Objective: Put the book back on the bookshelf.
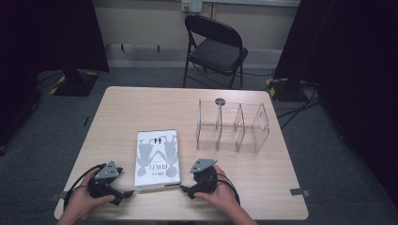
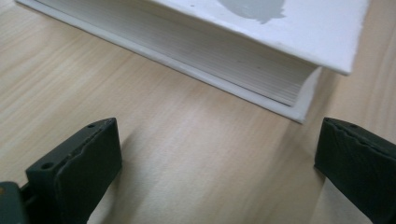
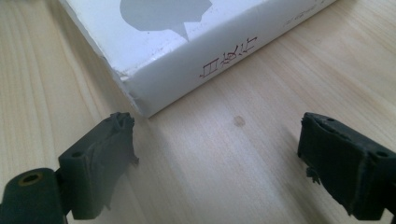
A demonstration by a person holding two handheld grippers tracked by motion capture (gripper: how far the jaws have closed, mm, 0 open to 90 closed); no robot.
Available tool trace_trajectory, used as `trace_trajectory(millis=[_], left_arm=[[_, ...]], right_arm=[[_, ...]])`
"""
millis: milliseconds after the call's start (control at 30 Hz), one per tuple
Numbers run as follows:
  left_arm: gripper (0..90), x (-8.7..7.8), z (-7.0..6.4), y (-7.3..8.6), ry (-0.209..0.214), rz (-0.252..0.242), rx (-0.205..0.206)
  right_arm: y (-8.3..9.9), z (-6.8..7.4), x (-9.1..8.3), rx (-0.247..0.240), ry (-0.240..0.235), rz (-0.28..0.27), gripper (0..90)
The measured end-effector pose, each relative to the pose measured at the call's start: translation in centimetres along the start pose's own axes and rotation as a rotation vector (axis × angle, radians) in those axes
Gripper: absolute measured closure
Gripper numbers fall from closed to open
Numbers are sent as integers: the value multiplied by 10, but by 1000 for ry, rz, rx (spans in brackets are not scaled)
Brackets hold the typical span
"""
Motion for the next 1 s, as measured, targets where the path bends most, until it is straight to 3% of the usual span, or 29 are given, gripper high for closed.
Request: trace_trajectory(millis=[67, 133, 167, 300, 400, 433, 533, 567, 667, 867, 1000], left_arm=[[33, -1, -7, -4, 25, -7, 14], [160, -2, -13, -7, 41, -28, 21], [180, -1, -15, -9, 39, -21, 27], [179, 0, -21, -12, 43, -17, 27], [212, -1, -23, -14, 27, -7, 40], [230, 0, -25, -15, 21, -19, 16], [271, 0, -26, -17, 2, -17, 22], [271, 0, -26, -18, -24, -26, 36], [342, 0, -29, -21, -41, -36, 60], [382, 3, -33, -29, -43, -20, 72], [386, 4, -33, -31, -41, -3, 72]], right_arm=[[-1, 2, 2, 5, 8, -1, 97], [-2, 3, 3, 8, 6, 0, 98], [-3, 3, 4, -5, 0, -2, 98], [-4, 4, 6, -18, -13, 1, 98], [-6, 5, 8, -16, -16, 5, 98], [-6, 5, 9, -22, -18, 2, 98], [-8, 6, 10, -19, -24, 5, 98], [-8, 6, 11, -28, -26, 2, 99], [-10, 7, 13, -32, -29, 10, 100], [-11, 9, 15, -24, -32, 10, 103], [-12, 9, 15, -46, -44, 6, 125]])
Point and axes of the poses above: each handheld gripper's, and its own axes: x roughly forward along the jaws, y roughly out of its underside, z roughly to its left, the point moved 1 cm from there along x, roughly forward along the jaws, and after that the axes turned 15 degrees about -y, right-handed, at the moved point
